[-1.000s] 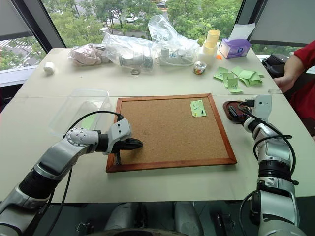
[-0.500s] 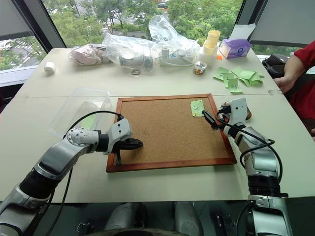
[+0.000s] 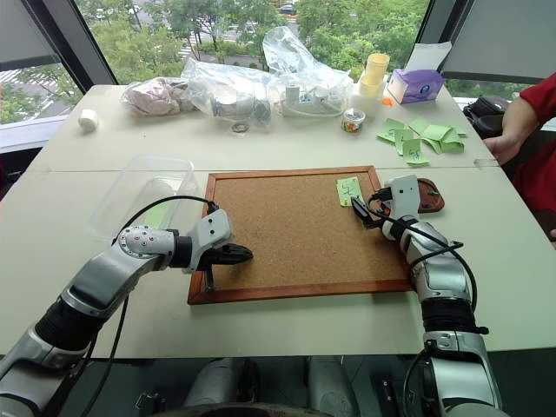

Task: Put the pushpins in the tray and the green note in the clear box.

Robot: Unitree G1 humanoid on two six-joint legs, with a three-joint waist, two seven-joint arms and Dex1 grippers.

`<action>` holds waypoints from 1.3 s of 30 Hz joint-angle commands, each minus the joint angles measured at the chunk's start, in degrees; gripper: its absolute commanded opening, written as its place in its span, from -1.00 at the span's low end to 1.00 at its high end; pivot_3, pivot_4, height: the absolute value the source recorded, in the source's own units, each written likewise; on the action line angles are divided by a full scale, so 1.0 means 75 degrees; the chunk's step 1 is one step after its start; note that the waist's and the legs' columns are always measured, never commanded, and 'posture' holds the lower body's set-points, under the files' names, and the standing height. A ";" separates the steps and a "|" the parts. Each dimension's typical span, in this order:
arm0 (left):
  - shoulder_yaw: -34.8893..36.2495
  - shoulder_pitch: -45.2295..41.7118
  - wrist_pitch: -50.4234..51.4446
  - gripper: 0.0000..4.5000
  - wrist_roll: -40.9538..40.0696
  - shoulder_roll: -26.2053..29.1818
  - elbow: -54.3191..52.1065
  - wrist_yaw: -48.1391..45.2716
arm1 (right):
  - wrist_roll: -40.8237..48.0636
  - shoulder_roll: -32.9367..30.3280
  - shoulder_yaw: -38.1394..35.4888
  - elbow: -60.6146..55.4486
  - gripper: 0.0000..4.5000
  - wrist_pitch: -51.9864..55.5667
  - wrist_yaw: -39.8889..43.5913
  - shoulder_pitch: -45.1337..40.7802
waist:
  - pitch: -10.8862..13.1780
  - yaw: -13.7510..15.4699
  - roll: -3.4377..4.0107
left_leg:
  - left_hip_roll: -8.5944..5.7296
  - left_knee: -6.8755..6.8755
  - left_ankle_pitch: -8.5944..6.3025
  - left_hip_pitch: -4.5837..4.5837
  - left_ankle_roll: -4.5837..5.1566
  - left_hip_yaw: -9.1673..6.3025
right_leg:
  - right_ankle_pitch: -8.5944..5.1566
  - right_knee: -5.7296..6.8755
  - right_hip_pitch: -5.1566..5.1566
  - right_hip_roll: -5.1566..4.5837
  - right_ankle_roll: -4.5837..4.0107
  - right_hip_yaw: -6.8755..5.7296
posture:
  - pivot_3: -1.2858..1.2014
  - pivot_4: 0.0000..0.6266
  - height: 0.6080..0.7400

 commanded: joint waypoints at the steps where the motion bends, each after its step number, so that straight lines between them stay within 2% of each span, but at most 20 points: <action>1: -0.0223 0.0189 0.0233 -1.00 0.0176 -0.0008 0.0164 0.0063 | -0.0049 0.0039 0.0035 -0.0069 0.18 -0.0214 0.0123 -0.0130 | 0.0000 0.0000 0.0000 | 0.0000 0.0000 0.0000 0.0000 0.0000 0.0000 | 0.0000 0.0000 0.0000 0.0000 0.0000 0.0000 | 0.03 -0.52 0.81; 6: -0.0230 0.0193 0.0262 -1.00 0.0171 -0.0022 0.0160 0.0084 | 0.0054 0.0085 0.0065 -0.0265 -0.95 -0.0263 0.0320 -0.0060 | 0.0000 0.0022 0.0000 | -0.0001 0.0000 0.0000 0.0000 0.0000 -0.0001 | 0.0000 -0.0001 0.0002 -0.0001 0.0000 -0.0001 | 0.03 -0.52 0.81; 18: -0.0279 0.0207 0.0312 -1.00 0.0200 0.0051 0.0158 0.0000 | 0.0299 0.0214 -0.0515 -0.0902 -0.95 -0.0617 -0.0035 0.0067 | 0.0002 0.0036 0.0003 | -0.0002 0.0000 -0.0001 -0.0001 0.0001 -0.0001 | 0.0000 -0.0001 0.0001 -0.0003 0.0000 -0.0001 | 0.03 -0.52 0.81; 28: -0.0364 0.0233 0.0421 -1.00 0.0287 0.0125 0.0213 0.0025 | 0.0722 0.0246 -0.0910 -0.1470 -0.95 -0.0209 -0.0240 0.0125 | 0.0003 -0.0001 0.0003 | 0.0000 -0.0004 -0.0001 0.0002 0.0001 -0.0002 | 0.0000 -0.0002 0.0001 -0.0003 -0.0001 -0.0002 | 0.03 -0.52 0.81; 33: -0.0374 0.0196 0.0376 -1.00 0.0291 0.0113 0.0237 0.0026 | 0.0502 -0.0081 -0.1490 -0.0604 -0.95 -0.0291 -0.1013 -0.0174 | 0.0003 0.0001 0.0003 | -0.0001 -0.0005 -0.0001 0.0002 0.0001 -0.0001 | 0.0000 -0.0002 0.0002 -0.0005 -0.0001 -0.0001 | 0.03 -0.52 0.81; 39: -0.0384 0.0190 0.0341 -1.00 0.0291 0.0108 0.0246 0.0020 | 0.0107 -0.0557 -0.1506 0.0492 -0.95 -0.0175 -0.1351 -0.0410 | 0.0003 -0.0017 0.0004 | -0.0002 -0.0011 -0.0001 0.0004 0.0001 0.0001 | -0.0002 -0.0007 0.0001 -0.0004 -0.0004 0.0000 | 0.03 -0.52 0.81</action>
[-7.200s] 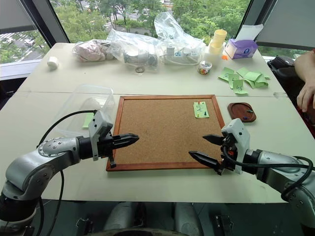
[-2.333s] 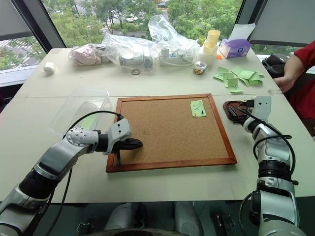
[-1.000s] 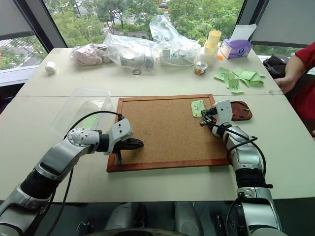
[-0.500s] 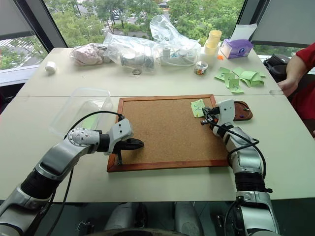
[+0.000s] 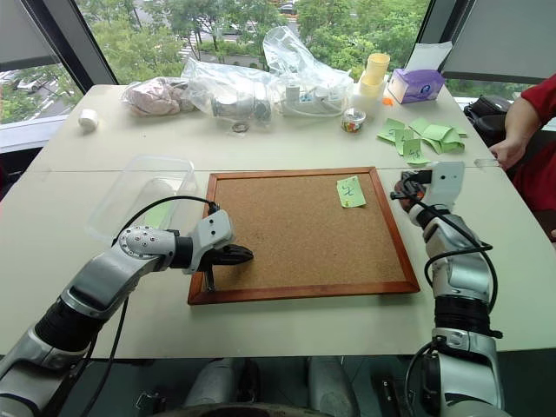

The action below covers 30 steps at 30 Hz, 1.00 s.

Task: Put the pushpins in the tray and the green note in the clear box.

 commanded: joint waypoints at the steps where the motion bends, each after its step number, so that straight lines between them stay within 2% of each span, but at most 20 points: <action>1: -0.0309 0.0195 0.0210 -1.00 0.0269 0.0075 0.0268 0.0028 | -0.0294 -0.0321 -0.0052 0.0515 -0.95 -0.0037 -0.0201 -0.0265 | 0.0000 -0.0005 0.0000 | 0.0000 0.0000 0.0000 0.0000 0.0000 0.0000 | 0.0000 0.0000 0.0000 0.0000 0.0000 0.0000 | 0.03 -0.52 0.81; 5: -0.0293 0.0213 0.0218 -1.00 0.0278 0.0068 0.0256 0.0054 | -0.0414 -0.0392 -0.0038 0.0888 -0.95 -0.0148 -0.0235 -0.0369 | 0.0000 -0.0007 0.0000 | 0.0000 0.0000 0.0000 0.0001 0.0000 0.0001 | 0.0000 0.0000 0.0000 0.0001 0.0000 0.0001 | 0.03 -0.52 0.81; 8: -0.0284 0.0217 0.0228 -1.00 0.0276 0.0074 0.0246 0.0064 | -0.0437 -0.0386 -0.0038 0.1055 -0.55 -0.0186 -0.0198 -0.0392 | 0.0000 -0.0005 0.0000 | 0.0000 0.0000 0.0000 0.0001 0.0000 0.0001 | 0.0000 -0.0001 0.0001 0.0001 0.0001 0.0002 | 0.03 -0.52 0.81; 9: -0.0282 0.0217 0.0232 -1.00 0.0276 0.0075 0.0245 0.0067 | -0.0440 -0.0387 -0.0048 0.1108 -0.29 -0.0213 -0.0193 -0.0407 | 0.0000 -0.0005 0.0000 | 0.0000 0.0000 0.0000 0.0000 0.0000 0.0000 | 0.0000 -0.0001 0.0001 0.0000 0.0000 0.0002 | 0.03 -0.52 0.81; 10: -0.0280 0.0221 0.0235 -1.00 0.0277 0.0080 0.0239 0.0071 | -0.0443 -0.0389 -0.0057 0.1149 -0.12 -0.0230 -0.0201 -0.0418 | 0.0000 -0.0005 0.0000 | 0.0000 0.0000 0.0000 0.0001 0.0000 0.0001 | 0.0000 -0.0001 0.0001 0.0000 0.0001 0.0001 | 0.03 -0.52 0.81; 15: -0.0261 0.0241 0.0256 -1.00 0.0268 0.0098 0.0213 0.0083 | -0.0368 -0.0401 -0.0062 0.1152 0.99 -0.0304 -0.0082 -0.0432 | 0.0000 -0.0006 0.0000 | 0.0000 0.0000 0.0000 0.0001 0.0000 0.0001 | 0.0000 -0.0001 0.0000 0.0000 0.0001 0.0002 | 0.03 -0.52 0.81; 23: -0.0275 0.0261 0.0308 -1.00 0.0258 0.0073 0.0174 0.0137 | -0.0151 -0.0353 -0.0361 0.0827 0.99 -0.0361 -0.0210 -0.0452 | 0.0000 -0.0003 0.0000 | 0.0000 -0.0001 0.0000 0.0001 0.0000 0.0000 | 0.0001 -0.0001 0.0001 0.0000 0.0001 0.0001 | 0.03 -0.52 0.81; 26: -0.0266 0.0270 0.0308 -1.00 0.0250 0.0092 0.0162 0.0137 | 0.0165 -0.0313 -0.0388 0.0199 0.99 -0.0319 0.0089 -0.0425 | 0.0001 -0.0004 0.0001 | 0.0000 -0.0001 0.0000 0.0001 0.0000 0.0000 | 0.0001 -0.0001 0.0001 -0.0001 0.0001 0.0002 | 0.03 -0.52 0.81; 30: -0.0257 0.0259 0.0259 -1.00 0.0256 0.0139 0.0192 0.0098 | 0.0320 -0.0425 0.0866 -0.1547 0.99 0.0474 0.1546 0.0247 | 0.0000 -0.0003 0.0002 | 0.0002 -0.0004 0.0000 0.0002 0.0000 -0.0002 | 0.0001 -0.0001 0.0001 0.0001 0.0002 0.0002 | 0.03 -0.52 0.81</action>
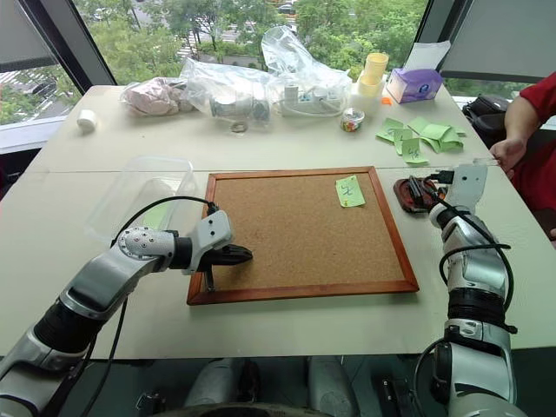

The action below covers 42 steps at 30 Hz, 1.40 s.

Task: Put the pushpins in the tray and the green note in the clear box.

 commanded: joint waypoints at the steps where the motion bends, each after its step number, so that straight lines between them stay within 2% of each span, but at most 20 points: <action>1: -0.0266 0.0201 0.0245 -1.00 0.0242 0.0118 0.0264 -0.0003 | 0.0242 -0.0123 0.0919 -0.1526 0.99 0.0564 0.1121 0.0444 | -0.0003 0.0003 -0.0006 | 0.0001 -0.0001 0.0000 0.0001 0.0001 -0.0002 | 0.0000 0.0000 0.0002 0.0001 0.0000 0.0000 | 0.03 -0.52 0.81; 7: -0.0258 0.0196 0.0216 -1.00 0.0242 0.0116 0.0288 -0.0001 | 0.0287 0.0327 0.1841 -0.2302 0.99 0.1002 0.1505 0.0835 | -0.0002 0.0013 -0.0009 | -0.0001 -0.0001 -0.0006 0.0001 0.0011 -0.0003 | -0.0005 -0.0007 0.0005 -0.0004 -0.0009 -0.0003 | 0.03 -0.52 0.81; 25: -0.0315 0.0253 0.0273 -1.00 0.0255 0.0001 0.0249 0.0160 | 0.0226 0.0807 0.1911 -0.0980 0.99 0.0948 0.1599 0.0401 | -0.0002 0.0020 -0.0008 | -0.0002 -0.0002 -0.0007 0.0001 0.0012 -0.0001 | -0.0012 -0.0008 0.0005 -0.0004 -0.0022 -0.0004 | 0.03 -0.52 0.81; 30: -0.0308 0.0246 0.0282 -1.00 0.0256 -0.0028 0.0257 0.0189 | 0.0096 0.1010 0.1886 -0.0333 0.01 0.0774 0.1612 0.0388 | -0.0005 0.0012 -0.0013 | -0.0001 -0.0002 -0.0007 0.0005 0.0013 -0.0002 | -0.0012 -0.0007 0.0008 -0.0003 -0.0022 -0.0005 | 0.03 -0.52 0.81; 31: -0.0307 0.0252 0.0276 -1.00 0.0261 -0.0024 0.0258 0.0193 | 0.0087 0.1030 0.1889 -0.0312 -0.26 0.0742 0.1634 0.0408 | -0.0008 0.0014 -0.0017 | -0.0001 -0.0002 -0.0007 0.0005 0.0012 -0.0001 | -0.0012 -0.0007 0.0009 -0.0004 -0.0022 -0.0005 | 0.03 -0.52 0.81; 34: -0.0307 0.0258 0.0270 -1.00 0.0275 -0.0015 0.0266 0.0191 | 0.0039 0.1069 0.1902 -0.0291 -0.89 0.0683 0.1664 0.0450 | -0.0010 0.0008 -0.0019 | -0.0001 -0.0002 -0.0004 0.0005 0.0007 -0.0002 | -0.0012 -0.0007 0.0009 -0.0004 -0.0022 -0.0005 | 0.03 -0.52 0.81; 35: -0.0303 0.0258 0.0272 -1.00 0.0274 -0.0012 0.0262 0.0189 | 0.0008 0.1079 0.1914 -0.0284 -0.95 0.0667 0.1675 0.0467 | -0.0011 0.0007 -0.0019 | 0.0000 -0.0002 -0.0004 0.0006 0.0006 -0.0002 | -0.0012 -0.0007 0.0009 -0.0004 -0.0022 -0.0005 | 0.03 -0.52 0.81; 42: -0.0279 0.0242 0.0224 -1.00 0.0294 0.0039 0.0302 0.0147 | -0.0608 0.0937 0.2211 -0.0354 -0.95 0.0248 0.1639 0.0601 | -0.0018 0.0005 -0.0027 | 0.0000 -0.0005 -0.0004 0.0009 0.0006 -0.0002 | -0.0012 -0.0007 0.0011 -0.0005 -0.0023 -0.0005 | 0.03 -0.52 0.81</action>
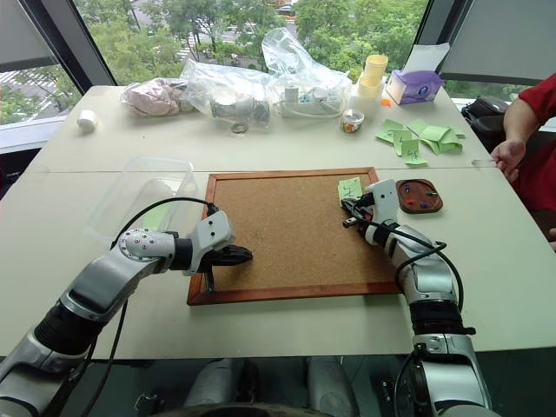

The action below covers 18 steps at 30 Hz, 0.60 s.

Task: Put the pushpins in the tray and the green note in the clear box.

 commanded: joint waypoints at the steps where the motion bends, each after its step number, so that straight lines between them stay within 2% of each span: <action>1: -0.0285 0.0151 0.0221 -1.00 0.0294 0.0101 0.0342 0.0024 | -0.0435 -0.0046 0.0455 -0.0096 -0.95 -0.0268 0.0101 0.0185 | -0.0001 0.0000 0.0000 | 0.0000 0.0000 0.0000 0.0001 0.0000 0.0000 | 0.0000 0.0000 0.0000 0.0000 0.0000 0.0000 | 0.03 -0.52 0.81; 8: -0.0316 0.0124 0.0133 -1.00 0.0343 0.0145 0.0431 -0.0057 | -0.0312 -0.0205 -0.0032 -0.1271 -0.95 -0.0499 -0.0155 0.0078 | 0.0004 0.0007 0.0008 | -0.0001 -0.0004 0.0000 0.0000 0.0000 0.0000 | -0.0001 0.0000 -0.0002 -0.0003 -0.0002 0.0000 | 0.03 -0.52 0.81; 18: -0.0325 0.0023 0.0105 -1.00 0.0227 0.0025 0.0540 -0.0179 | 0.0144 -0.0859 -0.0186 -0.2813 -0.95 0.0336 0.0316 -0.0175 | 0.0005 0.0026 0.0011 | -0.0001 -0.0006 -0.0005 -0.0006 0.0008 0.0001 | -0.0001 -0.0001 -0.0009 -0.0005 -0.0002 0.0000 | 0.03 -0.52 0.81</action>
